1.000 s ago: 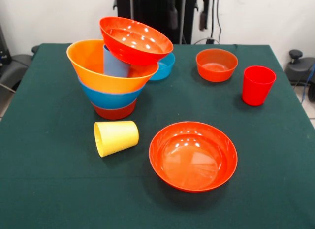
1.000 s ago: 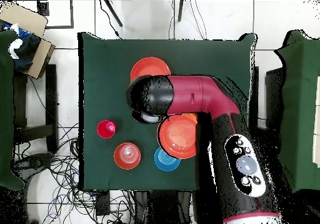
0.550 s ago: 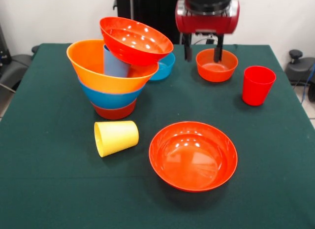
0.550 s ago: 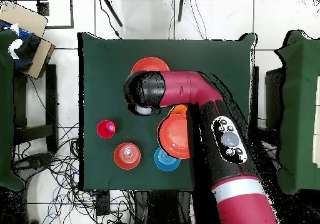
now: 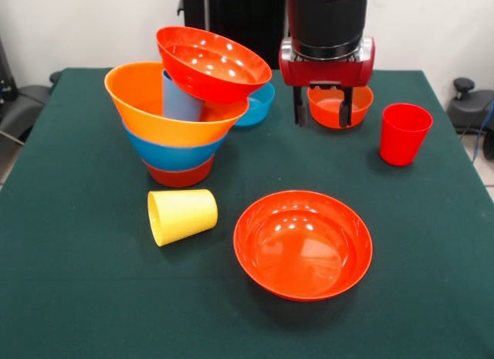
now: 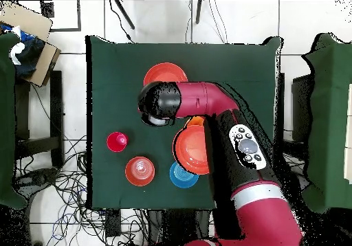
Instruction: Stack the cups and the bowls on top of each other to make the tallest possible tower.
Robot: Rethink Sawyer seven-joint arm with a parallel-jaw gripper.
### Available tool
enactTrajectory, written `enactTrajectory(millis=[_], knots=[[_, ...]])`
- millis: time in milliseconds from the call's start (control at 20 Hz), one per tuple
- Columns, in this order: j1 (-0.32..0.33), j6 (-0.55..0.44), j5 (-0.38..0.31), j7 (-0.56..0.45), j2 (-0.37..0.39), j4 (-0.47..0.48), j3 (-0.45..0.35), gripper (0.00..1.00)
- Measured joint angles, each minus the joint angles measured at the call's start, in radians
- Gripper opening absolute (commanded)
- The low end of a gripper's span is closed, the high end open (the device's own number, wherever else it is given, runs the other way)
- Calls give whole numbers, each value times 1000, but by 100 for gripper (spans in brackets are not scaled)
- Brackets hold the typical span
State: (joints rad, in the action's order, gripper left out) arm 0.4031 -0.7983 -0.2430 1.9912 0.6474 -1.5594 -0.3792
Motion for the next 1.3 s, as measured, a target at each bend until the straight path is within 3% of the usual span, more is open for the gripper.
enactTrajectory(millis=[350, 850, 1300], knots=[[0, 0, 0, 0, 36, -5, 0, 100], [4, 0, 24, 0, 156, -50, 0, 100], [41, 0, 44, 0, 227, -119, 0, 100]])
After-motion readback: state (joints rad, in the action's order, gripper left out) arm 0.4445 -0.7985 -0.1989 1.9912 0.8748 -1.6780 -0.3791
